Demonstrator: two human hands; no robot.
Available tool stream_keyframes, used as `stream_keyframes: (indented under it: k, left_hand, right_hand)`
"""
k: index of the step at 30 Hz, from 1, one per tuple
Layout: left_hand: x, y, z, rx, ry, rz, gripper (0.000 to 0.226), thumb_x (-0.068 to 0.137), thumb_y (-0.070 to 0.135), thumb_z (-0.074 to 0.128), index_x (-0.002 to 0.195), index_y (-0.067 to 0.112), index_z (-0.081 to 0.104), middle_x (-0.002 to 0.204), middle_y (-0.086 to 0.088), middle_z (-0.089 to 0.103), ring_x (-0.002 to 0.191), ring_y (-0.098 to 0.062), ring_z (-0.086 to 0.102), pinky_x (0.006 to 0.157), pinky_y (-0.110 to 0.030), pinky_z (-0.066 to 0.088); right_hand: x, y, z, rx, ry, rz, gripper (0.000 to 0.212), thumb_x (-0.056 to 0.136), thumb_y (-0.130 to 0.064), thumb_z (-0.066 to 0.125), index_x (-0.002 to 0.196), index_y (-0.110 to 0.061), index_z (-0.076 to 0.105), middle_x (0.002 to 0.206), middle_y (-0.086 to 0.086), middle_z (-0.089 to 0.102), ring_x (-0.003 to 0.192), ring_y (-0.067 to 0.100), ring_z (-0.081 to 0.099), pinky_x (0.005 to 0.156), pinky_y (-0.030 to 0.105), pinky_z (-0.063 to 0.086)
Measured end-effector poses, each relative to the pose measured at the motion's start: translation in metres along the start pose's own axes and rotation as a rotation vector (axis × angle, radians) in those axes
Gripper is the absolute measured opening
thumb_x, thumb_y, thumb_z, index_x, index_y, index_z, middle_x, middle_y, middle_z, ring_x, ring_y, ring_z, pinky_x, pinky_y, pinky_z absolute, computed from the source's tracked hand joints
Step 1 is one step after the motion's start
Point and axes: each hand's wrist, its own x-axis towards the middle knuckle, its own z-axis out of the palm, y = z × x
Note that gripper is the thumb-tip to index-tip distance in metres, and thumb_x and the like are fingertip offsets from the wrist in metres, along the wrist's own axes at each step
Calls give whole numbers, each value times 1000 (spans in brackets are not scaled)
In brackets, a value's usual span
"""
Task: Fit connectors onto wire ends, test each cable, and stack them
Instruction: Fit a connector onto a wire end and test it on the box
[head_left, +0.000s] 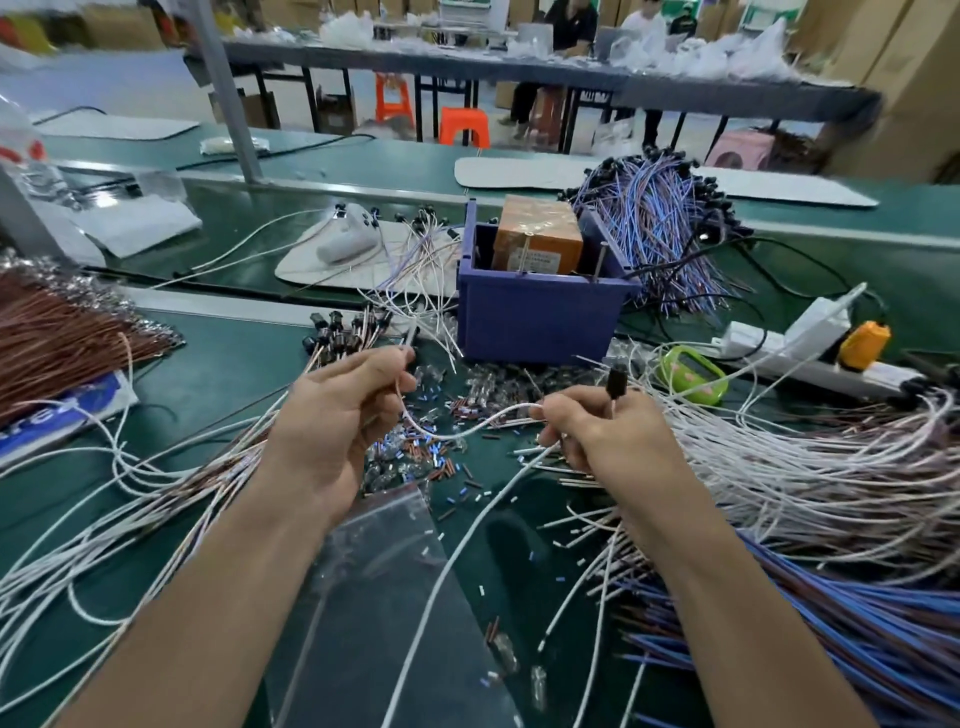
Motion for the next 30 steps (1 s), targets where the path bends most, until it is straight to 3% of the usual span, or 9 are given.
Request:
stream_keyframes:
  k: [3, 6, 12, 16, 19, 22, 25, 27, 30]
  left_hand:
    - [-4, -10, 8, 201, -43, 6, 18, 67, 26, 81, 79, 13, 83, 69, -4, 71, 48, -5, 54, 47, -13, 48]
    - [-7, -19, 16, 323, -70, 34, 9, 76, 13, 83, 83, 17, 84, 70, -6, 72, 50, -7, 53, 51, -16, 49]
    - [-10, -28, 26, 325, -120, 67, 16, 83, 4, 77, 84, 18, 85, 74, -7, 75, 62, -11, 61, 65, -20, 55]
    - [-10, -26, 25, 278, -123, 120, 10, 83, 25, 77, 86, 19, 84, 64, -3, 70, 53, -9, 54, 52, -16, 48]
    - [-4, -22, 18, 221, -27, 119, 27, 95, 32, 64, 83, 17, 82, 44, 5, 40, 38, -9, 29, 41, -17, 29]
    - [1, -15, 9, 132, 1, 99, 30, 95, 32, 62, 80, 15, 81, 43, 7, 31, 38, -10, 21, 44, -22, 22]
    - [2, -13, 6, 204, 1, 91, 28, 97, 27, 63, 81, 13, 82, 46, 6, 28, 41, -12, 19, 48, -27, 19]
    - [-1, -17, 12, 284, 4, 102, 25, 98, 24, 64, 83, 14, 82, 48, 5, 28, 44, -12, 18, 49, -29, 17]
    - [-6, -28, 21, 317, 57, 181, 26, 99, 18, 63, 82, 18, 83, 46, 7, 33, 42, -9, 23, 46, -23, 20]
  right_hand:
    - [0, 0, 0, 131, 43, 10, 21, 90, -8, 72, 78, -23, 81, 67, 6, 72, 49, 9, 45, 50, 22, 39]
    - [-5, -6, 0, 204, 31, -4, 21, 84, 0, 75, 78, -19, 83, 70, 3, 75, 50, 5, 48, 49, 15, 42]
    - [-17, -17, 4, -8, -142, -81, 25, 79, 0, 77, 79, -25, 84, 80, 0, 79, 80, 13, 73, 72, 17, 54]
    - [-19, -20, 6, 334, -179, 68, 19, 79, 0, 72, 80, -15, 83, 79, 9, 77, 71, 14, 68, 66, 21, 48]
    - [-19, -22, 0, 436, -265, 155, 15, 72, -15, 74, 83, -10, 83, 76, 13, 74, 59, 14, 50, 55, 20, 39]
    - [-16, -21, 0, 400, -153, 149, 18, 86, -7, 70, 77, -15, 83, 75, 10, 74, 72, 24, 50, 69, 28, 42]
    - [-14, -21, 4, 431, 15, 172, 36, 95, -3, 63, 68, -16, 81, 71, 6, 71, 68, 16, 61, 84, 37, 49]
    - [-14, -21, 6, 491, 10, 189, 33, 97, -7, 62, 71, -14, 80, 67, 5, 68, 62, 15, 65, 78, 37, 54]
    - [-16, -24, 9, 509, -5, 159, 31, 100, -11, 60, 75, -14, 79, 64, 4, 64, 50, 15, 59, 52, 26, 53]
